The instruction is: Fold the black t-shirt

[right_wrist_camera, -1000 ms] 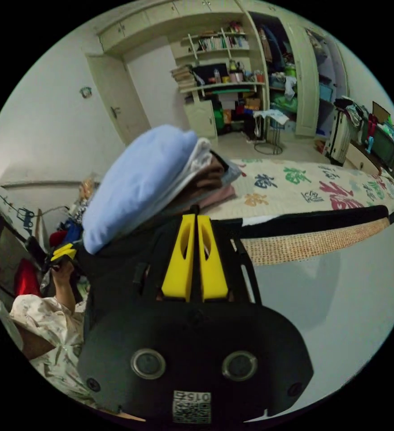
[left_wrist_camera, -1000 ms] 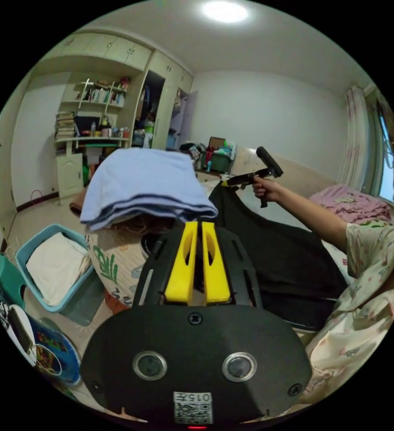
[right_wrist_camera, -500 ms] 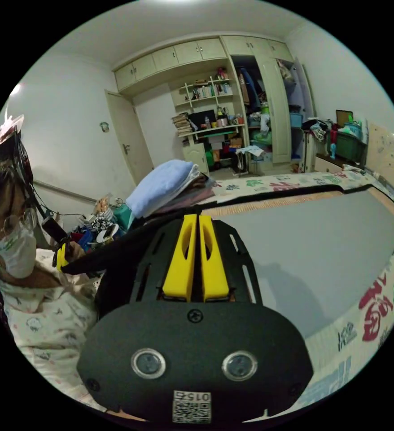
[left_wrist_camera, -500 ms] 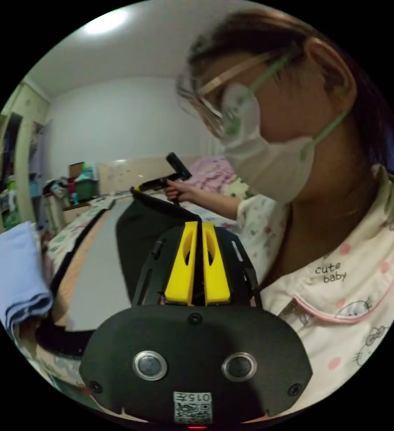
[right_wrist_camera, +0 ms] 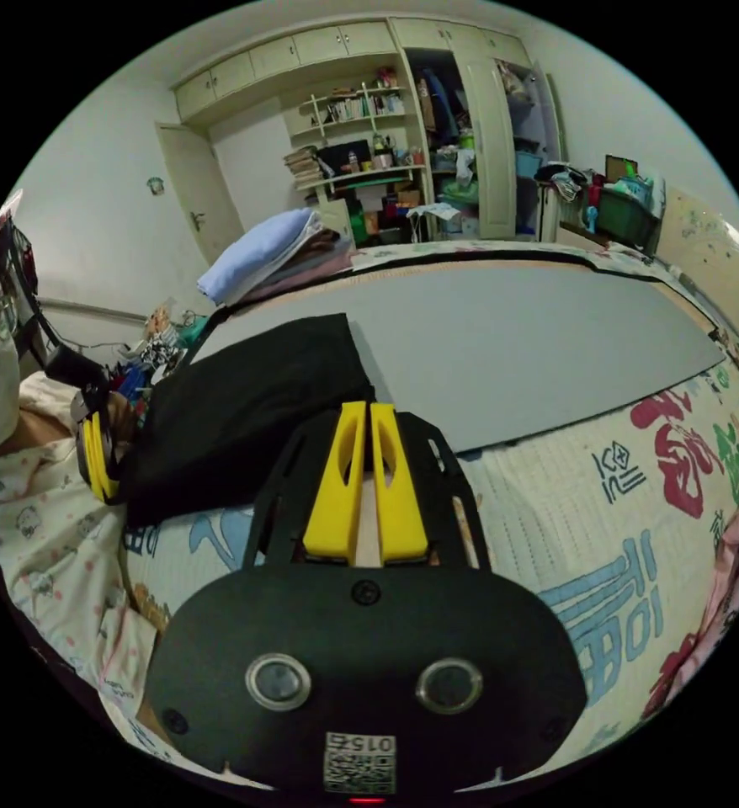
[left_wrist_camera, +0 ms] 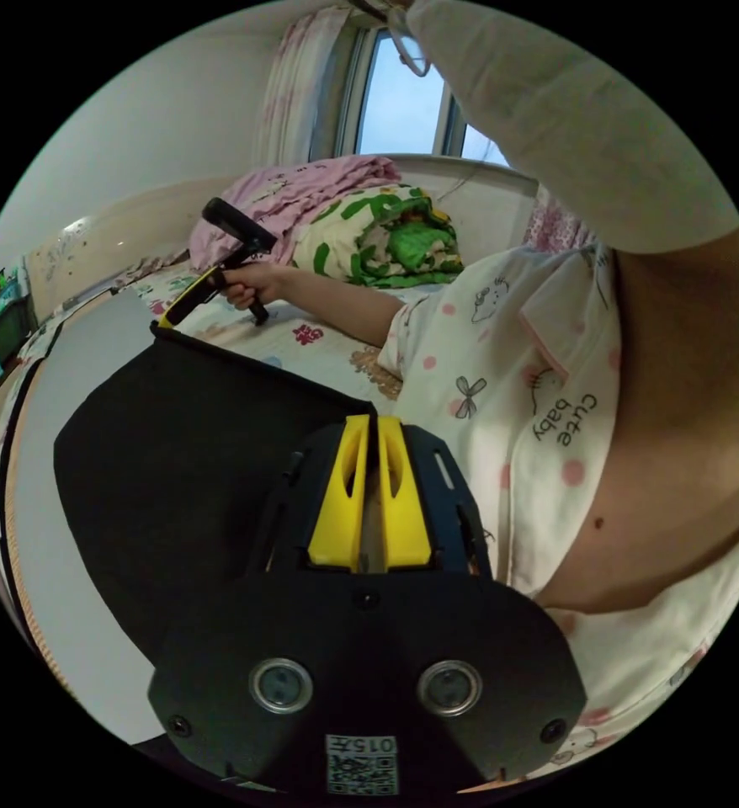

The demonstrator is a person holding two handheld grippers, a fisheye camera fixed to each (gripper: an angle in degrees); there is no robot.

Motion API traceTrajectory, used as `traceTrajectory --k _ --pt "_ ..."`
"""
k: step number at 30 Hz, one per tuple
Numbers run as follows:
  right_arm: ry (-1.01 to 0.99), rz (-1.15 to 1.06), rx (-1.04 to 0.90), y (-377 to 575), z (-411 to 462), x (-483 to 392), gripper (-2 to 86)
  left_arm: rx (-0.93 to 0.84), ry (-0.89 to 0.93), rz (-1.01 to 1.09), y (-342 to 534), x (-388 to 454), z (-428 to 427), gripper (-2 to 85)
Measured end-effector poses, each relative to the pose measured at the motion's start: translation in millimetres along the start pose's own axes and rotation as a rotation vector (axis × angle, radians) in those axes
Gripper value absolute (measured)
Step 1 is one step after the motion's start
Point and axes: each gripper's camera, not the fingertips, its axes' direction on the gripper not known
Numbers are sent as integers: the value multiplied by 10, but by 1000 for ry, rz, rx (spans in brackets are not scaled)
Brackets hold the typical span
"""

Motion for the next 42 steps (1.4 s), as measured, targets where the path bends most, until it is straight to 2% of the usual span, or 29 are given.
traceTrajectory --k 3,5,7,9,11,13,15,20,29,34,36,37,39,42 --pt "93 -7 -88 -112 -195 -82 6 -16 21 -10 -60 -62 -56 3" --pt "151 35 -74 -163 -419 -51 37 -18 30 -17 -93 -94 -102 3" --pt "108 104 -9 -223 -698 32 74 -19 29 -16 -131 -113 -160 3" --pt "-46 161 80 -368 -943 93 126 -19 32 -18 -161 -130 -201 3" --pt "-124 166 57 -534 -932 62 133 -21 37 -21 -191 -151 -242 3" --pt "-119 152 -41 -718 -827 -23 123 -25 42 -27 -229 -172 -300 3" --pt "-111 100 -153 -903 -712 -172 67 -31 44 -31 -257 -183 -339 3" --pt "-63 90 -176 -1187 -888 -311 16 -55 17 -22 -351 -150 -435 2" --pt "67 62 -261 -1678 -1117 -530 12 -88 35 -42 -465 -174 -564 5" --pt "20 89 -225 -1848 -1375 -431 51 -88 33 -62 -455 -229 -721 14" --pt "-33 130 -176 -1914 -1690 -318 112 -97 27 -44 -430 -233 -842 19" --pt "-40 136 -155 -1924 -1789 -297 116 -82 10 -38 -410 -245 -982 23" --pt "-35 152 -63 -1934 -2159 -235 121 -17 -21 -42 -377 -295 -1291 31" --pt "-62 173 -25 -1959 -2372 -91 119 128 -110 -125 -341 -524 -1898 50"
